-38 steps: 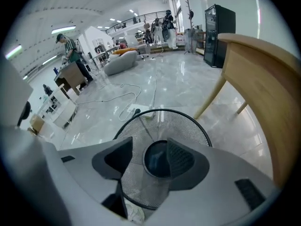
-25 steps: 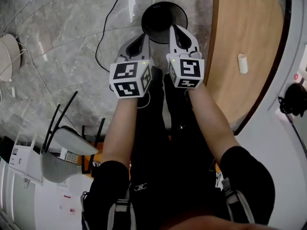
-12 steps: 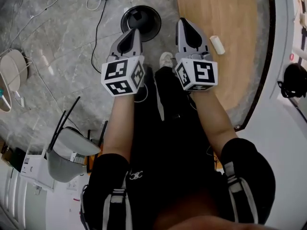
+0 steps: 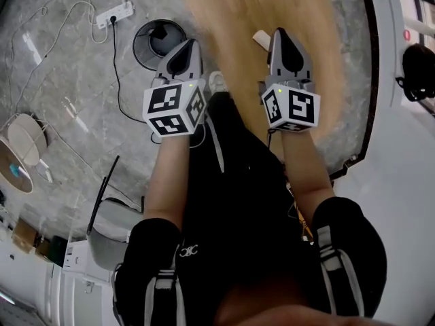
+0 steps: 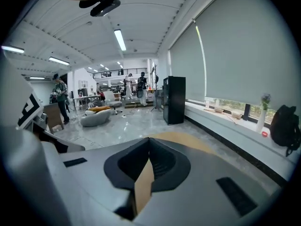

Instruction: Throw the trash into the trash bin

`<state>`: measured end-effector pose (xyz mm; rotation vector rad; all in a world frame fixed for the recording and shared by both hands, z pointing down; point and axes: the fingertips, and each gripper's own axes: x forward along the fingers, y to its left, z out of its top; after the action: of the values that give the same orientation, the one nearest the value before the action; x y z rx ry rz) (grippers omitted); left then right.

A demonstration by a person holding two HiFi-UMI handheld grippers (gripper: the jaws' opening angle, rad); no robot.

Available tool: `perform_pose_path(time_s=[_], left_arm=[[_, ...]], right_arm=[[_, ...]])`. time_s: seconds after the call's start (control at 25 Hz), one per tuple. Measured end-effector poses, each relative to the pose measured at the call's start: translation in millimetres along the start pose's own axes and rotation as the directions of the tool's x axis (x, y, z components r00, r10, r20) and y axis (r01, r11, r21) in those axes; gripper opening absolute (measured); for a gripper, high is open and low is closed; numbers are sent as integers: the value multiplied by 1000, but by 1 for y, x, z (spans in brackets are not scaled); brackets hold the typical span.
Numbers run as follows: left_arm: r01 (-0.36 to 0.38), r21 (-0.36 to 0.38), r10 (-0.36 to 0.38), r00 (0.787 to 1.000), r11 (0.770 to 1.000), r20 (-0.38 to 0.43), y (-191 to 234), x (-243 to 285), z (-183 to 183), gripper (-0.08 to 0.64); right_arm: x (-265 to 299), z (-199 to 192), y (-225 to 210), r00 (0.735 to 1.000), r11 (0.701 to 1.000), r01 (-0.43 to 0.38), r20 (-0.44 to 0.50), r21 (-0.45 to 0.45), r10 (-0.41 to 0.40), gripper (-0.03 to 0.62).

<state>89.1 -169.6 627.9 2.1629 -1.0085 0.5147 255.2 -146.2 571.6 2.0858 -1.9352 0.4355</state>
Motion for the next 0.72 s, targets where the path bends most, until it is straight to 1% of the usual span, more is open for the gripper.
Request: perform_pose_path(time_s=[0.08,0.2,0.28,0.32,0.36,0.4,0.44,0.48,0.56,0.6,0.64,0.72], left_arm=[[18,16,-18,1000,1000,-22,-19,14,-8,12],[44,39,-42,997,998,-58,-46,31,-21,12],[59,53,-55,995,997,-80,-62,41,-29,12],[66,59,-60,994,996,-90,-69,45,-32,12],[71,65,-64,993,995,-99,-75,50,-35,12],[74,70,-66,992,995,-107,-79,53,-37,12],[75,73,-67,991,994,-113,-83,56,-39,12],[75,76,-66,991,994,-118,-86,59,-41,14],[73,77,-63,990,994,-123,-90,65,-43,12],[71,77,-61,990,994,-126,-90,67,-44,14],[70,77,-60,990,995,-130,-91,68,-46,12],[69,79,-57,989,994,-140,-90,70,-51,14]], right_arm=[[-4,-10,-21,1000,1000,14,-19,6,-14,14],[-10,-29,-44,997,1000,18,-78,10,-17,14],[-12,-42,-53,993,1000,-7,-118,4,8,15],[-13,-49,-55,990,999,-34,-138,7,35,15],[-12,-57,-56,985,998,-68,-159,16,70,52],[-11,-64,-57,979,995,-101,-178,28,104,135],[-10,-71,-58,971,991,-128,-197,32,132,168],[-9,-77,-60,963,988,-151,-221,19,152,173],[-5,-93,-62,939,976,-211,-288,-50,188,178],[-2,-103,-61,919,963,-253,-334,-93,209,179],[0,-113,-59,894,944,-301,-385,-135,230,181],[4,-135,-57,835,895,-395,-488,-207,256,194]])
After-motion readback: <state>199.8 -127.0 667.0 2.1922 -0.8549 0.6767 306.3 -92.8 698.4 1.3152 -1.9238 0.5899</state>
